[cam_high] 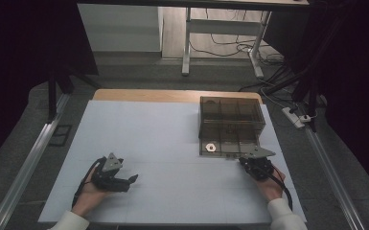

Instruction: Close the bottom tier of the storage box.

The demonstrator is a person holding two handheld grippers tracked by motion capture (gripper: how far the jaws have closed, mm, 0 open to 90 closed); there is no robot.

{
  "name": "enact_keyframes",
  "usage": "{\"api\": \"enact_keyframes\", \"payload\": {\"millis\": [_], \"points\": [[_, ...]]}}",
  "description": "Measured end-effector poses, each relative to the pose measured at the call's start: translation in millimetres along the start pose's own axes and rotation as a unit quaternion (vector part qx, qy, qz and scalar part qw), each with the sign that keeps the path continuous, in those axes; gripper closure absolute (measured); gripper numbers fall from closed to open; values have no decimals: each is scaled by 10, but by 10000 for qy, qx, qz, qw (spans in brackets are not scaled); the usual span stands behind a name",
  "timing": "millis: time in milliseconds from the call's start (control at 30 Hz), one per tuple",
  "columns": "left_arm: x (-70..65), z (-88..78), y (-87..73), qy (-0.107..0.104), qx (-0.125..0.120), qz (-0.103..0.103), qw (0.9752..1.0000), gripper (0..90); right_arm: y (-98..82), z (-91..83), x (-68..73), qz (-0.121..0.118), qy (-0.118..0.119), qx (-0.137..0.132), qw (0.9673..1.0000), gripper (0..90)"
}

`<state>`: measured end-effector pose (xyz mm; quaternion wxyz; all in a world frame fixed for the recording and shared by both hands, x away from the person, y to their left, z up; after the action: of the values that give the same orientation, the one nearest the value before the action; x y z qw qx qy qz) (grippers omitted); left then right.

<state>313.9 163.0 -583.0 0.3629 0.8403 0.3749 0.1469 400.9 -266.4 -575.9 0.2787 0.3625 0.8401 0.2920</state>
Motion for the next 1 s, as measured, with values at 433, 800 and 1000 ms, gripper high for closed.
{"api": "enact_keyframes", "payload": {"millis": [433,800,1000], "points": [[3,7,-1,0,23,16,10000,172,15,51,-41,11,-142,-57,9999,899],[5,7,2,11,11,-4,10000,172,38,94,-57,72,-194,-106,9997,900],[4,5,-2,13,24,6,10000,172,58,117,-61,64,-231,-122,9996,900]]}}
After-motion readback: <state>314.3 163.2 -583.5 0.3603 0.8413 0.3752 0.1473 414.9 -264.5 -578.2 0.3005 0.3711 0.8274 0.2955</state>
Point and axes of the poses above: each handheld gripper's, and its own axes: z roughly forward along the jaws, y roughly out of its top, x roughly to its left, the point moved 8 cm from there along z, roughly forward along the jaws, and after that the axes turned 4 degrees about -y, right-handed, at the moved point
